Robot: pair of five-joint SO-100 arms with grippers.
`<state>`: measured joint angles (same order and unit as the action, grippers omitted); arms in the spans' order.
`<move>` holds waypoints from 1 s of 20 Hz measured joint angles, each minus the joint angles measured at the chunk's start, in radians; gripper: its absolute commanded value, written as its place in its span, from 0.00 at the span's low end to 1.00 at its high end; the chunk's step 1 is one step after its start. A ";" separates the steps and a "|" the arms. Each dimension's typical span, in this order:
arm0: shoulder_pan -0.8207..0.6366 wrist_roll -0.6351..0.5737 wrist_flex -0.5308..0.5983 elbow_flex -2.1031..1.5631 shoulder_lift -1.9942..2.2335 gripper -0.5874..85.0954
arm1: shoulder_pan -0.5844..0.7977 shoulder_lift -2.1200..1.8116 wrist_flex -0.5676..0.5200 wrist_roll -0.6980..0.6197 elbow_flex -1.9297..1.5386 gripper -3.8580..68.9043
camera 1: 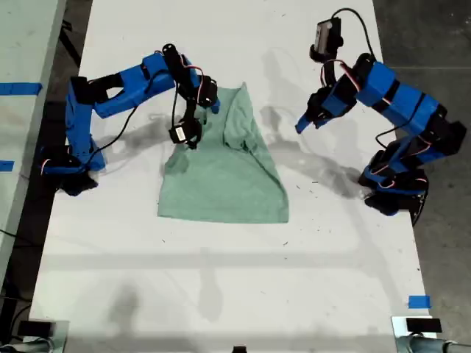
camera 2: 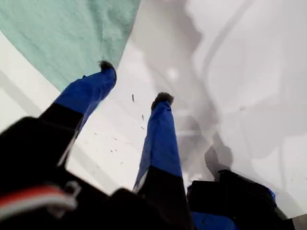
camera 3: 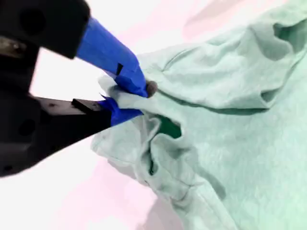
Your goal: Fold tshirt
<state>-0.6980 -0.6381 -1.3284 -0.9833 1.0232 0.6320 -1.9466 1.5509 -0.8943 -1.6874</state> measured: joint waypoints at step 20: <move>0.146 0.137 0.124 -0.396 0.396 0.39 | -0.210 -0.002 -0.153 0.094 -0.160 0.30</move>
<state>-0.5522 -0.5016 -1.2042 -1.3790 1.4189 0.4218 -1.9482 1.3975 -0.8007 -1.8469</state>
